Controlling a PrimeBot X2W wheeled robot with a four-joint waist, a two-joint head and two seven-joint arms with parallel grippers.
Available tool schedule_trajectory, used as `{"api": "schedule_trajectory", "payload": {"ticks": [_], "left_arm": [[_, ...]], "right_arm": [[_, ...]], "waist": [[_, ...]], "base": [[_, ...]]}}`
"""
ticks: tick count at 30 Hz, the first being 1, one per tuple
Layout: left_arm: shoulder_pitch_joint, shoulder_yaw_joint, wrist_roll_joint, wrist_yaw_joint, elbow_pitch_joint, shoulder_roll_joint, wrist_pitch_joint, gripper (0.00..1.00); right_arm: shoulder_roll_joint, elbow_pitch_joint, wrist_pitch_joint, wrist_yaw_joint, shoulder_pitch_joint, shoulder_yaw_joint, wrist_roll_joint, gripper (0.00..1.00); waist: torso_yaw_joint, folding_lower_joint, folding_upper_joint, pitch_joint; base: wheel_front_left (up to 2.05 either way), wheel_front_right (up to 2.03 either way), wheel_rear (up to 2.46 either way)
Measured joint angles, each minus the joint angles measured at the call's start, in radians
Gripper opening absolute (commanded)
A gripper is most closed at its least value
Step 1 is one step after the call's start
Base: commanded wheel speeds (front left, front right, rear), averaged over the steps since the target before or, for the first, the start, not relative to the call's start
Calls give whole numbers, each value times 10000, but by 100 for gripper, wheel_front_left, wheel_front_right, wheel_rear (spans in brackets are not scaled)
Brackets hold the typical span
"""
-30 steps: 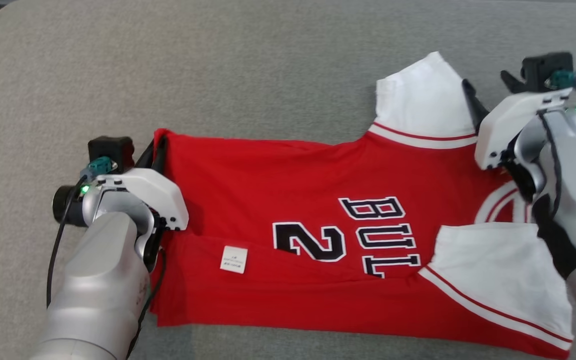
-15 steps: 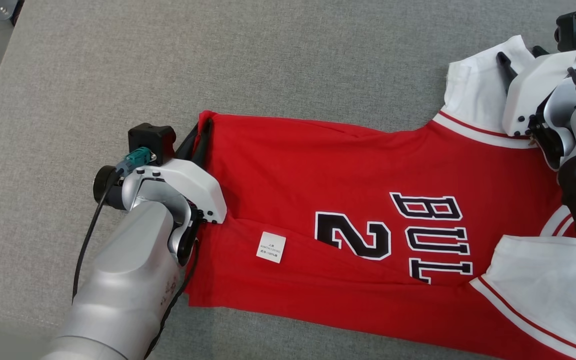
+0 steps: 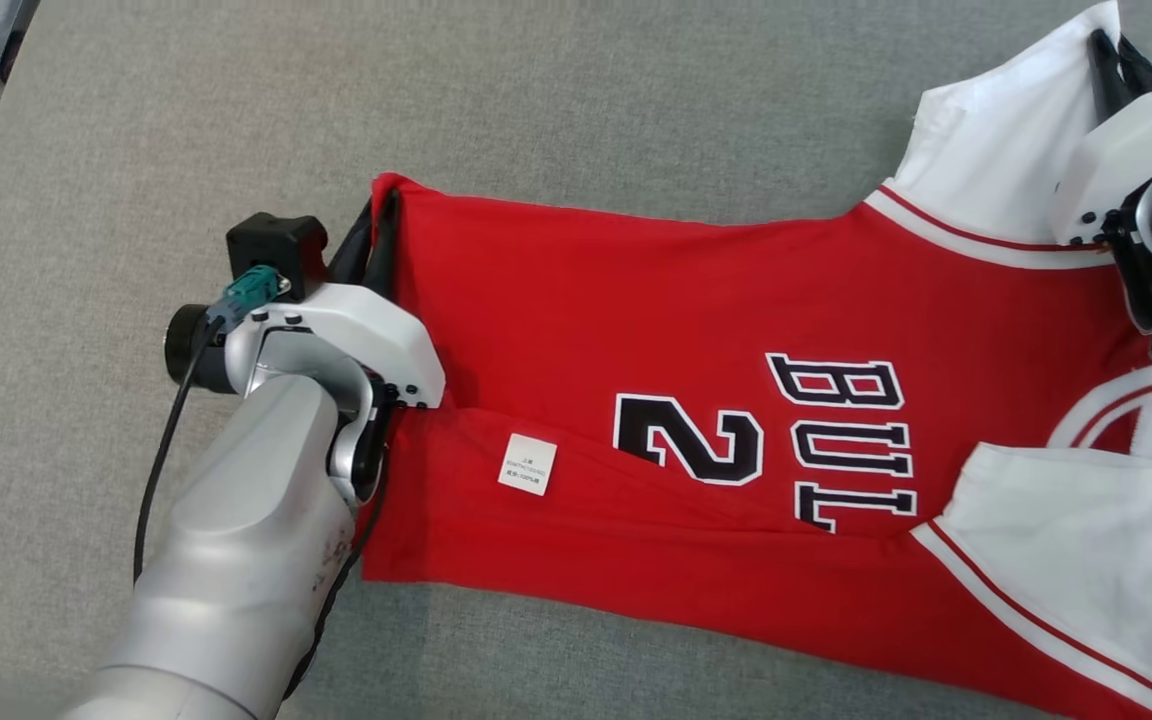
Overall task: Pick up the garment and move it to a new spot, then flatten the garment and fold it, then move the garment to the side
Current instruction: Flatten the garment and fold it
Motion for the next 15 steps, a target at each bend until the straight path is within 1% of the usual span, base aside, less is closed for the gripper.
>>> {"api": "schedule_trajectory", "payload": {"ticks": [3, 7, 11, 15], "left_arm": [[258, 355, 284, 13, -251, 123, 0, 0], [731, 853, 669, 15, -627, 322, -2, 0], [1437, 1292, 988, -86, -798, 608, -2, 0], [2127, 1624, 1289, -232, -836, 767, -2, 0]], "right_arm": [[169, -119, -428, 2, 85, -71, -113, 0], [322, -685, -606, 0, 686, -213, -90, 0], [610, -2127, -646, 0, 1845, -339, 167, 0], [709, -3390, -648, 0, 3395, -318, 556, 0]], "waist": [[-156, 0, 0, -224], [-418, 0, 0, -603], [-807, 0, 0, -968], [-1191, 0, 0, -1366]], "base": [[0, 0, 0], [0, 0, 0], [0, 0, 0], [0, 0, 0]]}}
